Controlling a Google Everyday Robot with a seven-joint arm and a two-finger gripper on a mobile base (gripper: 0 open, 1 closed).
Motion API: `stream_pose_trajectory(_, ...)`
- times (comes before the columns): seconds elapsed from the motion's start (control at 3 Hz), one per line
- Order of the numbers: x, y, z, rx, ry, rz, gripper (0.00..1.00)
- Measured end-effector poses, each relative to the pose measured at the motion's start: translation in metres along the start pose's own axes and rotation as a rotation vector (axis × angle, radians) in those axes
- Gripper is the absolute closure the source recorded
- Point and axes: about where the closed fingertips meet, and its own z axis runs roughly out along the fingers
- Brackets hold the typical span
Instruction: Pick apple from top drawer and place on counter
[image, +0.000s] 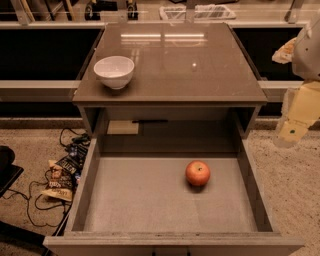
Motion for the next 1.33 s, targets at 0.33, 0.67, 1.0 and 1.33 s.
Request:
stream_pose_trajectory(0.33, 0.000, 0.000, 0.000, 0.000, 0.000, 0.000, 0.00)
stream_pose_trajectory(0.67, 0.001, -0.002, -0.006, 0.021, -0.031, 0.017, 0.00)
stream_pose_trajectory(1.0, -0.002, 0.008, 0.030, -0.022, -0.126, 0.015, 0.00)
stream_pose_trajectory(1.33, -0.025, 0.016, 0.098, -0.076, -0.293, 0.017, 0.00)
